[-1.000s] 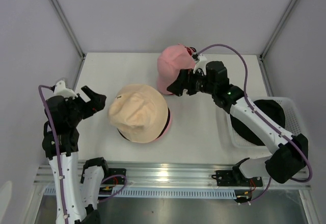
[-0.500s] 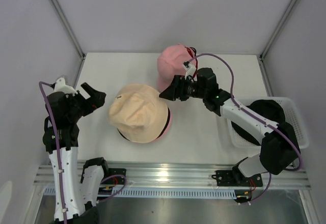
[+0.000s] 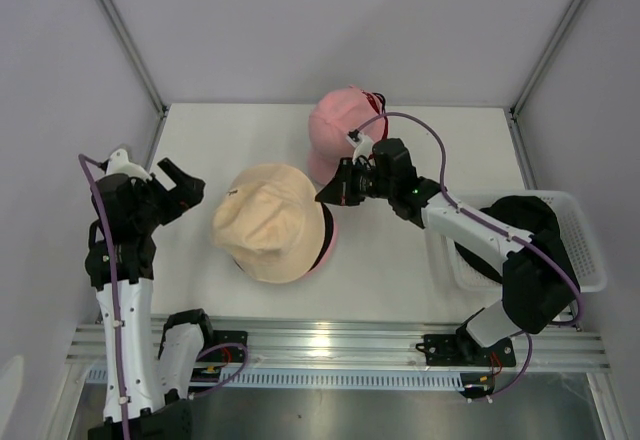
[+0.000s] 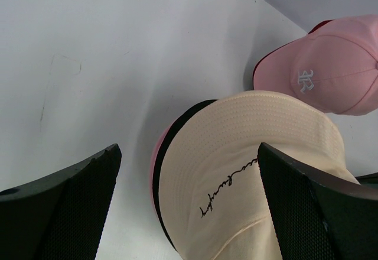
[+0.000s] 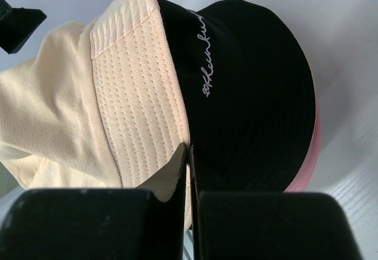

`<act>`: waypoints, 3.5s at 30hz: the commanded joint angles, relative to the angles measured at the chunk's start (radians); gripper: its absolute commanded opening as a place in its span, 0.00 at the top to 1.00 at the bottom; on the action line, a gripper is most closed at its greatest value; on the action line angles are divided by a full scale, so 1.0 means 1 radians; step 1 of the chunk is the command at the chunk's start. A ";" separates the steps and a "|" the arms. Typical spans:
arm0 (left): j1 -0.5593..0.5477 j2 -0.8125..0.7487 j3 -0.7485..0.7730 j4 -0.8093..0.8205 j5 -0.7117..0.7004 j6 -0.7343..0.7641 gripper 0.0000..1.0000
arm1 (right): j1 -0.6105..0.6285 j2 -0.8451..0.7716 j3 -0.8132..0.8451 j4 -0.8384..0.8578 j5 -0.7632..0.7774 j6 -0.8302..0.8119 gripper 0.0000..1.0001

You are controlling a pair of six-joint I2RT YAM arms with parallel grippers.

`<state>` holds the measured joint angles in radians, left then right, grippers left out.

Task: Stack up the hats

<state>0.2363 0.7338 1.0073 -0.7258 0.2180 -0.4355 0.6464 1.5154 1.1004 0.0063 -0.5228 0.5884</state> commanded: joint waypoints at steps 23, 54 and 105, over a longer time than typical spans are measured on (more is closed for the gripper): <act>0.008 0.004 -0.351 0.485 0.290 -0.247 0.05 | -0.050 0.129 -0.039 0.049 0.116 0.105 1.00; 0.008 0.157 -0.455 0.689 0.437 -0.275 0.88 | -0.057 0.233 0.078 -0.043 0.067 0.073 1.00; 0.008 -0.004 -0.452 0.518 0.560 -0.172 0.28 | -0.064 0.261 0.161 -0.232 0.078 -0.007 1.00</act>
<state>0.2379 0.7292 0.5640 -0.3092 0.7158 -0.5873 0.5827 1.7580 1.2198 -0.2142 -0.4431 0.6006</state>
